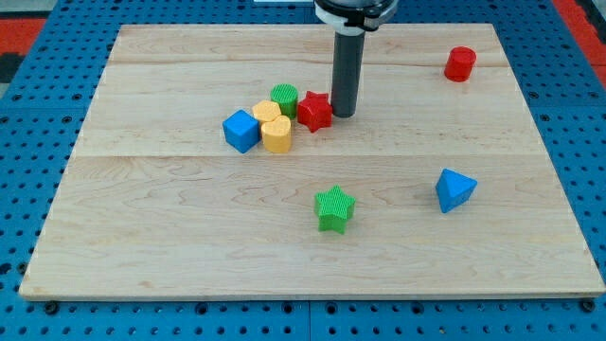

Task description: Touch the bottom of the red circle

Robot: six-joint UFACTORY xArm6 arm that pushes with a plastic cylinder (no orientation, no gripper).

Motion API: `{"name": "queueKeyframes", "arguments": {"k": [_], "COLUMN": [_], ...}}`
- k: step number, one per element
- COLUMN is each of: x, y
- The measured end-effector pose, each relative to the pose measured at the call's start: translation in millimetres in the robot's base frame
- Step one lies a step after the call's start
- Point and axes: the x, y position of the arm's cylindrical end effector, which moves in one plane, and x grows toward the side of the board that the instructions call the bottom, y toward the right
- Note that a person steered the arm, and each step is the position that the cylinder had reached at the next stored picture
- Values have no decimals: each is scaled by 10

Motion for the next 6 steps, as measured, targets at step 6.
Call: {"name": "queueKeyframes", "arguments": {"k": [6], "x": [-1232], "y": [2520]}}
